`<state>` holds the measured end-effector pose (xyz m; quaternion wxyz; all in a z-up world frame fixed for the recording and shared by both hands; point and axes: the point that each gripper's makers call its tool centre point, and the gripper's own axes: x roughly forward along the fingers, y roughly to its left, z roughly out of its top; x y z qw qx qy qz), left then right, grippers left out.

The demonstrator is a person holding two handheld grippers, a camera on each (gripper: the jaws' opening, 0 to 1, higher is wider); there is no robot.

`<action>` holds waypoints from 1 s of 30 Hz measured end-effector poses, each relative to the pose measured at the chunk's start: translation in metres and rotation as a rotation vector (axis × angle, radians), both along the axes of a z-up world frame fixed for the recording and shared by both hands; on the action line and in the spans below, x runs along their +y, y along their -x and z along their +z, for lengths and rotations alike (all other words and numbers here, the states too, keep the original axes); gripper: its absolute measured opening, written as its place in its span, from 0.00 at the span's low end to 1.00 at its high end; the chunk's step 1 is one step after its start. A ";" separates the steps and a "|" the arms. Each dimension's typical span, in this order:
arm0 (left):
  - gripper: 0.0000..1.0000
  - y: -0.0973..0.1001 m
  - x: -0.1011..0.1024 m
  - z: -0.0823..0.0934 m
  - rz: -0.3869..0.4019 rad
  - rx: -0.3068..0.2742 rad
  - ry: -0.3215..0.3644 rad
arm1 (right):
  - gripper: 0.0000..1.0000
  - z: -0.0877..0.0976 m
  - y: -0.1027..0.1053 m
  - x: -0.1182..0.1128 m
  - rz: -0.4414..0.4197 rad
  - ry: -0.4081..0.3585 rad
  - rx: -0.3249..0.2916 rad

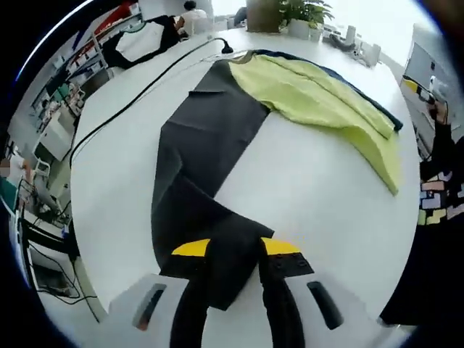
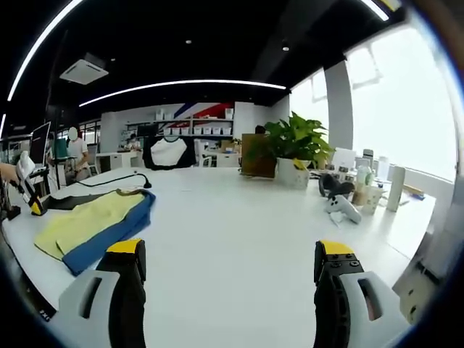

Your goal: Fold the garment on the visible template until the final outline fits inside the template.

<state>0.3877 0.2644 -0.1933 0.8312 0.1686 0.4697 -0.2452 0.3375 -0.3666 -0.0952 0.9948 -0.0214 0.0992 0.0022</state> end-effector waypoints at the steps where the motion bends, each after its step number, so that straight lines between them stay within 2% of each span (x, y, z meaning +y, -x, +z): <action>1: 0.25 0.001 -0.001 -0.001 0.006 0.012 0.008 | 1.00 0.000 0.000 0.000 0.002 0.001 0.001; 2: 0.22 0.006 -0.006 -0.002 0.031 0.052 0.046 | 1.00 0.000 0.000 0.000 0.003 0.000 0.001; 4: 0.22 0.003 -0.004 -0.002 0.022 0.046 0.031 | 1.00 -0.001 0.000 0.000 0.003 -0.001 0.001; 11: 0.22 0.005 -0.007 -0.003 0.037 0.096 0.003 | 1.00 0.000 0.001 0.002 0.009 -0.002 -0.005; 13: 0.19 0.006 -0.009 -0.003 0.033 0.098 0.008 | 1.00 0.001 0.001 0.003 0.011 -0.004 -0.007; 15: 0.09 0.003 -0.010 -0.003 0.049 0.083 0.018 | 1.00 0.001 0.000 0.004 0.015 -0.004 -0.009; 17: 0.05 0.003 -0.011 -0.003 0.044 0.082 0.019 | 1.00 0.002 0.000 0.005 0.021 -0.003 -0.010; 19: 0.04 0.002 -0.011 -0.003 0.053 0.081 0.019 | 1.00 0.003 0.000 0.006 0.024 -0.002 -0.014; 23: 0.03 0.003 -0.011 -0.003 0.138 0.092 0.046 | 1.00 0.004 0.000 0.005 0.023 -0.006 -0.017; 26: 0.03 0.004 -0.013 -0.003 0.120 0.086 0.046 | 1.00 0.005 0.000 0.004 0.019 -0.005 -0.019; 30: 0.03 0.002 -0.008 0.000 0.165 0.074 0.059 | 1.00 0.007 -0.001 0.002 0.016 -0.004 -0.023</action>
